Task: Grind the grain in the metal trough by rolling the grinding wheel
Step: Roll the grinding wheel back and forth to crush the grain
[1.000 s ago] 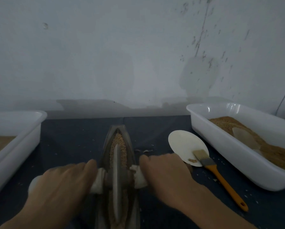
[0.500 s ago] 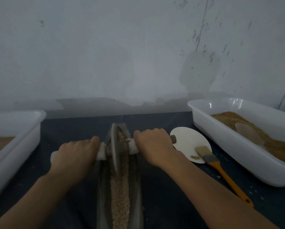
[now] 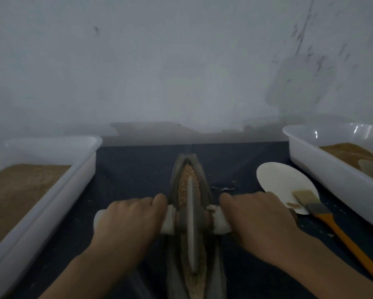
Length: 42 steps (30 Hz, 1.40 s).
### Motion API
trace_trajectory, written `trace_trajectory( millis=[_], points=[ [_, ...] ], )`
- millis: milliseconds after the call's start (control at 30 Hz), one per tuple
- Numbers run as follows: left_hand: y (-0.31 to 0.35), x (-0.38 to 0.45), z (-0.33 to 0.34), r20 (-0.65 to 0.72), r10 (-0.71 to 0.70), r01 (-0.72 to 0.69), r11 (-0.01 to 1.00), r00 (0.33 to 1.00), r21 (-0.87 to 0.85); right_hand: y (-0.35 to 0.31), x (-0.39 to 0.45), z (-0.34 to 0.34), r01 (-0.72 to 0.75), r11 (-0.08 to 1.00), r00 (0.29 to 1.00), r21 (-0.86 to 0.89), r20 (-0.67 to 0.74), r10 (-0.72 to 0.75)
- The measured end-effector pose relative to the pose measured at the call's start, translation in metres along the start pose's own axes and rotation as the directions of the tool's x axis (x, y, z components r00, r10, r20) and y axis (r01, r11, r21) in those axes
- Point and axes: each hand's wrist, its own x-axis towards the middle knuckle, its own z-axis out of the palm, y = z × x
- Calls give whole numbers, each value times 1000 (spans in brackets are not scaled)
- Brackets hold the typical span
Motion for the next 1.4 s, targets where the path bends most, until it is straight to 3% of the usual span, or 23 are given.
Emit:
trace_trajectory(
  millis=[67,333,500,600,700,867,1000,1100,1267,1400],
  points=[
    [-5,16,13,-9,-65,66,993,998,95,4,18,5,-29,999,999,-32,-21,29],
    [-19,57,28,-65,-121,124,991,990,41,16,68,23,-60,994,989,-90,-140,47],
    [-5,20,12,-19,-62,63,997,998,41,6,23,11,-6,999,999,34,-43,8],
    [-1,-8,4,-19,26,-24,995,999,96,1,-6,6,91,995,991,-51,-91,-95],
    [0,-14,1,-20,40,-37,993,999,115,0,-10,-1,65,995,995,-73,-75,-71],
    [-8,19,16,-46,-58,63,993,997,96,6,32,17,-20,999,994,-28,-107,17],
    [-16,53,25,-67,-142,146,988,988,56,16,66,32,-53,994,978,-95,-204,33],
    [-15,60,24,-79,-154,159,985,985,64,17,70,34,-86,990,980,-114,-189,63],
    [-3,26,5,62,-105,105,994,992,1,4,32,17,-56,997,995,59,-74,61],
    [8,-13,-12,90,-60,59,998,994,20,-6,-10,-2,59,998,984,-6,-166,-59]
  ],
)
